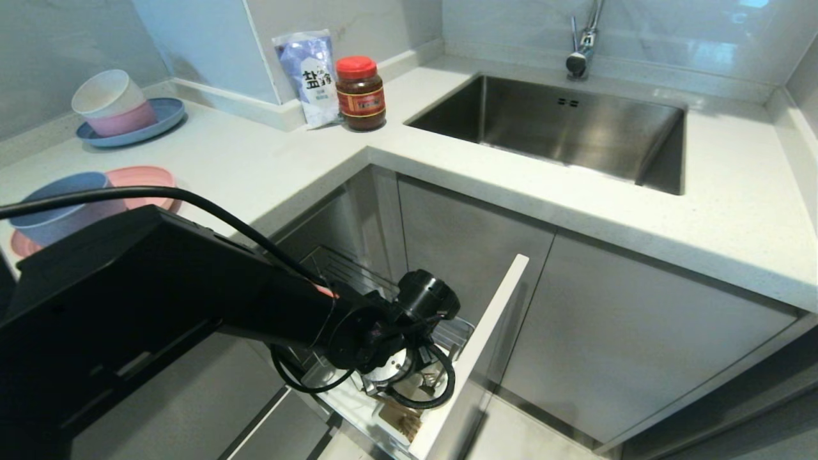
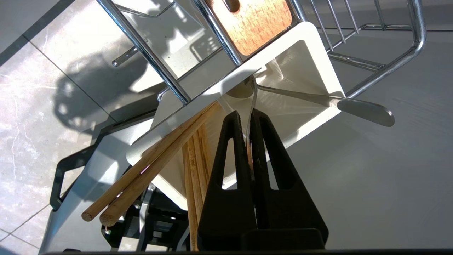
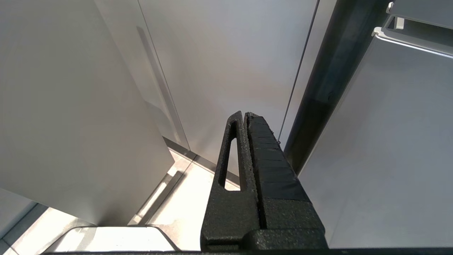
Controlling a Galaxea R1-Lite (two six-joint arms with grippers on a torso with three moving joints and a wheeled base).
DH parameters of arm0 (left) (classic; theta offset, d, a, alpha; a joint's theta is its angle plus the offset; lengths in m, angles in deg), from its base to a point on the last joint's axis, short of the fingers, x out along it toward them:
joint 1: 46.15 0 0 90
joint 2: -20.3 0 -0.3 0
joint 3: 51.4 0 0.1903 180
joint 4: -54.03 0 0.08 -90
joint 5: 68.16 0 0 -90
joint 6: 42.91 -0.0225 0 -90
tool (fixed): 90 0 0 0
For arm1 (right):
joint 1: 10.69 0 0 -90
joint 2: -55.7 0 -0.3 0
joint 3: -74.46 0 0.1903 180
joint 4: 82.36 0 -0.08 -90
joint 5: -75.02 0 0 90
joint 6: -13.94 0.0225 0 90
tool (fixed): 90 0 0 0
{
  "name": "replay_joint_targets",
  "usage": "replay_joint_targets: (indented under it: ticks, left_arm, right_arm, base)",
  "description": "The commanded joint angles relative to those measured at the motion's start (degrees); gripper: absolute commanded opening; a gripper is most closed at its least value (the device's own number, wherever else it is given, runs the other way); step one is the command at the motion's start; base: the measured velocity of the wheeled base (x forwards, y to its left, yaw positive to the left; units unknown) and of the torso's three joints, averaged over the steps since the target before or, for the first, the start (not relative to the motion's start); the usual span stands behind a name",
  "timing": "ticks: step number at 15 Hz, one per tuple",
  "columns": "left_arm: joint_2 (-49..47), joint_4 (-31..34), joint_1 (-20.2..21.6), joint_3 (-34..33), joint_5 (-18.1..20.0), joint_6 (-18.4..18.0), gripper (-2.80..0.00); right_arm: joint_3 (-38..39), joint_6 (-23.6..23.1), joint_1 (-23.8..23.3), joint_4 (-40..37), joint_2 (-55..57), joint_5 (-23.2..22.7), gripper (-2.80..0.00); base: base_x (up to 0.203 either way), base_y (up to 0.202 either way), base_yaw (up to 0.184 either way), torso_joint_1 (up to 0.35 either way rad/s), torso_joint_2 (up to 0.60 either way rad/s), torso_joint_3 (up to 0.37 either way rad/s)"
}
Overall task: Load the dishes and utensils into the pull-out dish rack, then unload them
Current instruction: Take the fork out of the cupboard
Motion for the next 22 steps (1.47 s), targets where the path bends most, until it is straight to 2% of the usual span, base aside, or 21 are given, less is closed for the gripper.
replay_joint_targets:
  ticks: [1,14,17,22]
  left_arm:
    - [0.4,0.1,-0.1,0.0,-0.2,0.4,-2.8]
    - [14.5,3.1,-2.6,-0.3,-1.1,0.2,-2.8]
    - [17.4,6.8,-2.9,-0.1,-2.3,0.0,-2.8]
    - [21.4,7.3,-3.1,-0.5,-4.9,-2.7,-2.8]
  right_arm:
    - [0.1,0.0,0.0,0.1,-0.2,0.0,-2.8]
    - [0.1,0.0,0.1,0.0,-0.2,0.0,-2.8]
    - [0.1,0.0,0.0,0.1,-0.2,0.0,-2.8]
    - [0.1,0.0,0.0,0.0,-0.2,0.0,-2.8]
  base:
    - [0.0,0.0,0.0,0.0,0.0,0.0]
    - [0.0,0.0,0.0,0.0,0.0,0.0]
    - [0.0,0.0,0.0,0.0,0.0,0.0]
    - [0.0,0.0,0.0,0.0,0.0,0.0]
